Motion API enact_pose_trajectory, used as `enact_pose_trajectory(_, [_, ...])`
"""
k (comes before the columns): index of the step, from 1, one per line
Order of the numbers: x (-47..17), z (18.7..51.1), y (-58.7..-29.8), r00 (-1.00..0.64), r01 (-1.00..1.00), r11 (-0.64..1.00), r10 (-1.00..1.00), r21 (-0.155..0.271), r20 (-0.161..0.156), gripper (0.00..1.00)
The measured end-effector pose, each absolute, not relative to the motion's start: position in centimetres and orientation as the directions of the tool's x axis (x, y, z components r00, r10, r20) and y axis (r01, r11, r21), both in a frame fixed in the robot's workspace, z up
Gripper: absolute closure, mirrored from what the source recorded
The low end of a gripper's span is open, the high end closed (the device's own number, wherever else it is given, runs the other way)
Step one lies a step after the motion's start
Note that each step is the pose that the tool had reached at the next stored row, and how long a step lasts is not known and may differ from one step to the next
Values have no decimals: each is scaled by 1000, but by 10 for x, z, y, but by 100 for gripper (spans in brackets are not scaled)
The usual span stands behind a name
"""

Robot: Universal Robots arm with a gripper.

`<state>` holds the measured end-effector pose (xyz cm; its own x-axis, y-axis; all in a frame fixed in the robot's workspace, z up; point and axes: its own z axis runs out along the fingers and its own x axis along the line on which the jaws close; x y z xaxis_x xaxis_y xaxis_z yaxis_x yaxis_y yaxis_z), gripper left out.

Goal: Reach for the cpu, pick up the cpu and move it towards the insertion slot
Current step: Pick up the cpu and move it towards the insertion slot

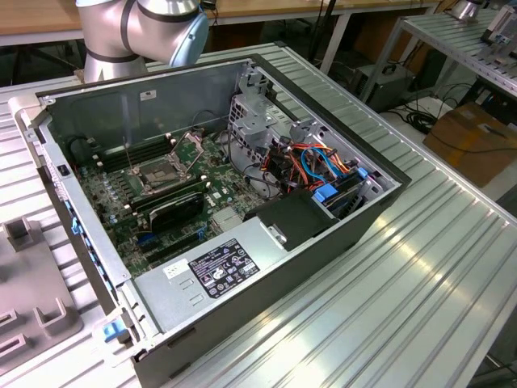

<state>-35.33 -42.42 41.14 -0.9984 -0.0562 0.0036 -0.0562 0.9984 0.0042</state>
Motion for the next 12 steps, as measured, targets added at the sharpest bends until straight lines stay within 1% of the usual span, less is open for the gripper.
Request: enact_pose_trajectory(12, [-333, 411, -424, -998, -56, 998, -56, 4, 4, 45])
